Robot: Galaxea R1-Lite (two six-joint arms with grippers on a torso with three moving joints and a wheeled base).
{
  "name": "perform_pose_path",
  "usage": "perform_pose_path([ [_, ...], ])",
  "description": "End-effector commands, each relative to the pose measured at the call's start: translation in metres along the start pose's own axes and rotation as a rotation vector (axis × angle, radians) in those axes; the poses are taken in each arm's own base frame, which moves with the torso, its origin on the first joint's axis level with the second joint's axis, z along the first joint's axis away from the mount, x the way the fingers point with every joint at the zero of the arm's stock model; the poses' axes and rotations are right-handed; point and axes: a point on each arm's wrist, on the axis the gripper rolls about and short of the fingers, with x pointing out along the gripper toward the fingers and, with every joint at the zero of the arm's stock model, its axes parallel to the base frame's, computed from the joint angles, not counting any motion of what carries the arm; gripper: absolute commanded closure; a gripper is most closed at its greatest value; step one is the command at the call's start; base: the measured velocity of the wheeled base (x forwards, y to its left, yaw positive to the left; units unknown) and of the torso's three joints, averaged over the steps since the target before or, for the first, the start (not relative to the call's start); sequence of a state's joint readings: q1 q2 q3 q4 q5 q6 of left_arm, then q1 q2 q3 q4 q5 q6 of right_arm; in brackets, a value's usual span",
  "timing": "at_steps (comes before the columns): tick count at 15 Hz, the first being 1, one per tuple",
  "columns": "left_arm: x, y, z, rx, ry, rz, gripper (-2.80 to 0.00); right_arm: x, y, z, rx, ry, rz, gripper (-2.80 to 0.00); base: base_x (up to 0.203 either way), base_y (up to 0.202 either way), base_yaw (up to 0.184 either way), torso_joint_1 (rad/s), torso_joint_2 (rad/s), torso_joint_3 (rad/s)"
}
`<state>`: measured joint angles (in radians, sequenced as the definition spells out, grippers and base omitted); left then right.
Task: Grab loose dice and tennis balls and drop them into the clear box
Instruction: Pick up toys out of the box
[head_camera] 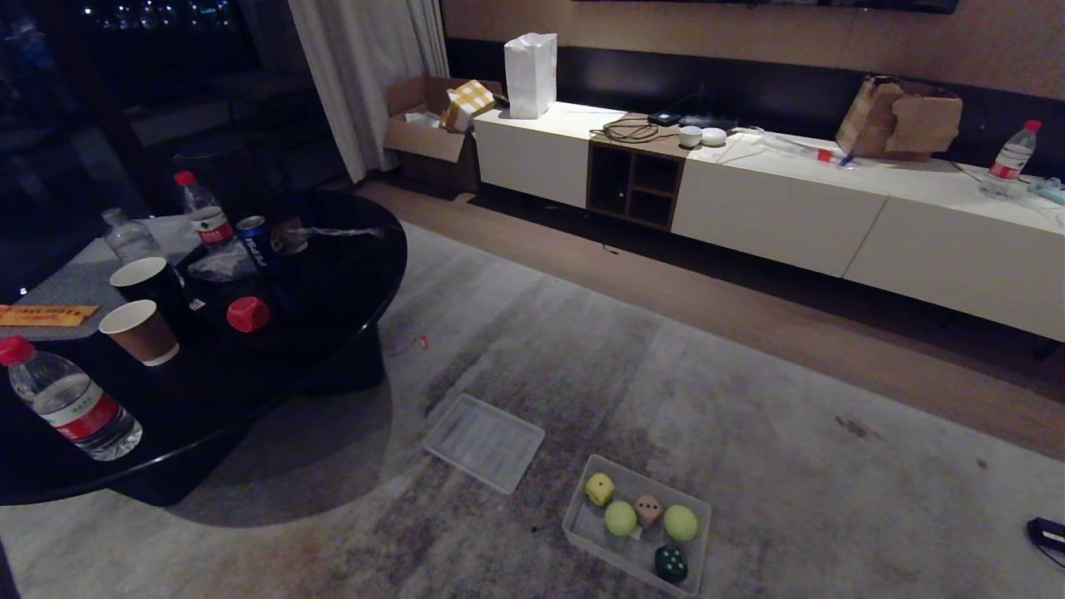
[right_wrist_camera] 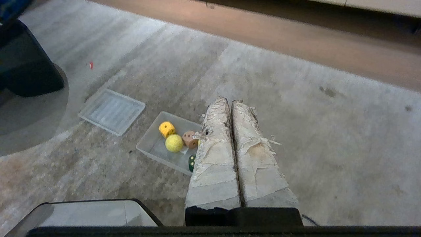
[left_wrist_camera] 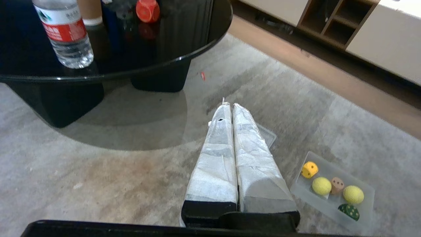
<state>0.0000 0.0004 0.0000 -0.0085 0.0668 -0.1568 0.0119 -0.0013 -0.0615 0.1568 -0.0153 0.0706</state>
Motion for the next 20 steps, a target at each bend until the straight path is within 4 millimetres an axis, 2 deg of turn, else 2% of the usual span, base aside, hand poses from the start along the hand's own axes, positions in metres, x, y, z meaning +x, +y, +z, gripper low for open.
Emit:
perform_pose_path([
  [1,0.0001,0.0000,0.0001,-0.001,0.000,0.001,0.00,0.0001,0.0000,0.0000,-0.002,0.002,0.001,0.00,0.000,0.000,0.000,0.001,0.00,0.200],
  [10,0.0001,0.0000,0.0001,0.000,0.000,0.001,0.00,0.0001,0.0000,0.0000,-0.002,0.001,0.000,0.00,0.000,0.000,0.000,0.000,0.00,0.190],
  [20,0.0001,0.0000,0.0001,0.005,0.000,0.001,0.00,0.0000,0.0000,0.0000,-0.002,0.002,0.000,0.00,0.000,0.000,0.000,0.001,0.00,0.013],
])
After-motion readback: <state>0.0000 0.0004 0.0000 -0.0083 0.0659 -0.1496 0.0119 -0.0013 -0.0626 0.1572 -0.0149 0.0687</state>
